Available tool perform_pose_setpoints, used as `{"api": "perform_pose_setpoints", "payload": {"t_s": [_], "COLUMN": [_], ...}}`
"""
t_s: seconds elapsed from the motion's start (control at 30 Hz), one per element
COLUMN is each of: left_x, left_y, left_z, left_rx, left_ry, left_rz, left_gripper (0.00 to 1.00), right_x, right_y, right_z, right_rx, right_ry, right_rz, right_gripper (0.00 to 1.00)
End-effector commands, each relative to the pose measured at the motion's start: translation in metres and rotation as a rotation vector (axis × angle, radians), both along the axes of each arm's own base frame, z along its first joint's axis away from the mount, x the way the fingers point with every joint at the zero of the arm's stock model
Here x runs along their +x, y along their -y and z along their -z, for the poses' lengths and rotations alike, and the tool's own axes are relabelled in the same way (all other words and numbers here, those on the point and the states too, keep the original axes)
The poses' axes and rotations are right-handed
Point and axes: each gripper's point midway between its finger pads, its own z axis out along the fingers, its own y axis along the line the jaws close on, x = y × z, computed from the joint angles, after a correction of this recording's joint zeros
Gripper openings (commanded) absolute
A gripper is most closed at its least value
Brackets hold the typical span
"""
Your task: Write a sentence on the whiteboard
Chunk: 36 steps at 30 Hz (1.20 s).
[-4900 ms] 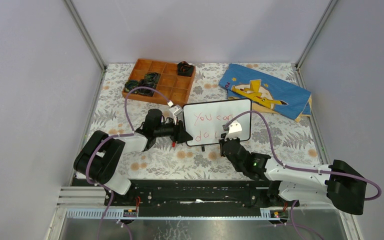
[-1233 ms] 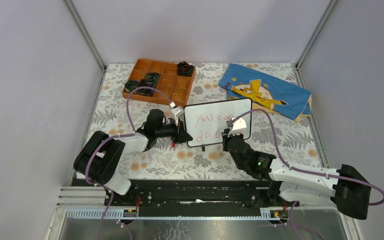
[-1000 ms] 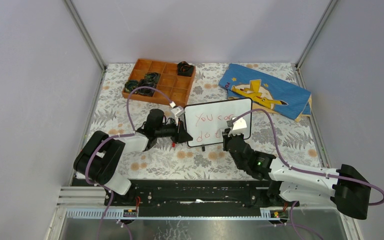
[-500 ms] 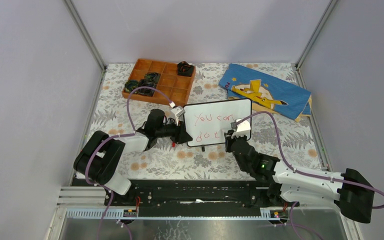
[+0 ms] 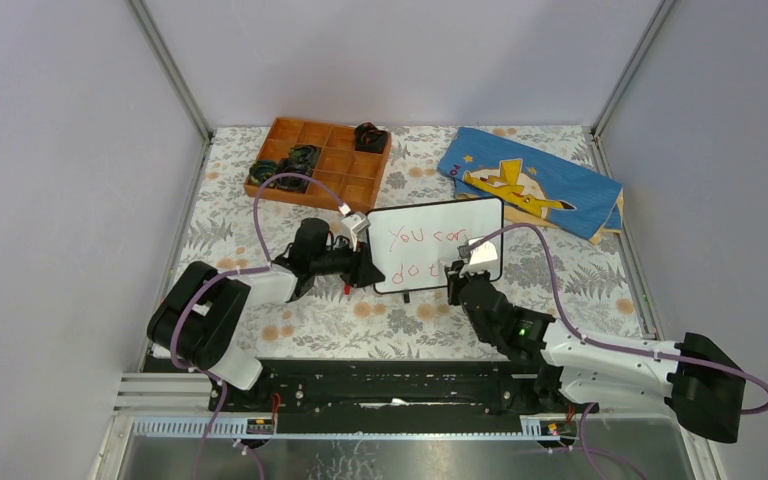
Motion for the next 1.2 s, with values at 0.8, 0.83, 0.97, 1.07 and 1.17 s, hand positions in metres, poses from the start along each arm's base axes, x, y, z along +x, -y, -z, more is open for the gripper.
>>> {"api": "perform_pose_setpoints", "payload": {"t_s": [0.8,0.83,0.97,1.07,1.17], "left_x": [0.007,0.006,0.006,0.006,0.006], "left_y": [0.002,0.003,0.003,0.003,0.003], "left_z": [-0.010,-0.009,-0.009,-0.009,-0.009], "left_rx": [0.000,0.001,0.001,0.002,0.003], "left_ry": [0.053,0.051,0.049,0.050,0.050], "left_rz": [0.002,0.003,0.005,0.005,0.005], "left_gripper": [0.35,0.35,0.35,0.35,0.34], "right_x": [-0.002,-0.003,-0.005,-0.006,-0.008], "right_y": [0.005,0.004,0.003,0.002,0.002], "right_z": [0.018,0.019,0.022,0.025,0.028], "right_rx": [-0.003,-0.002,0.000,-0.002,-0.004], "right_ry": [-0.064,-0.066,-0.076,-0.087,-0.093], "right_rz": [0.027,0.024,0.012,0.001,-0.007], "right_gripper": [0.00,0.00,0.00,0.00,0.00]}}
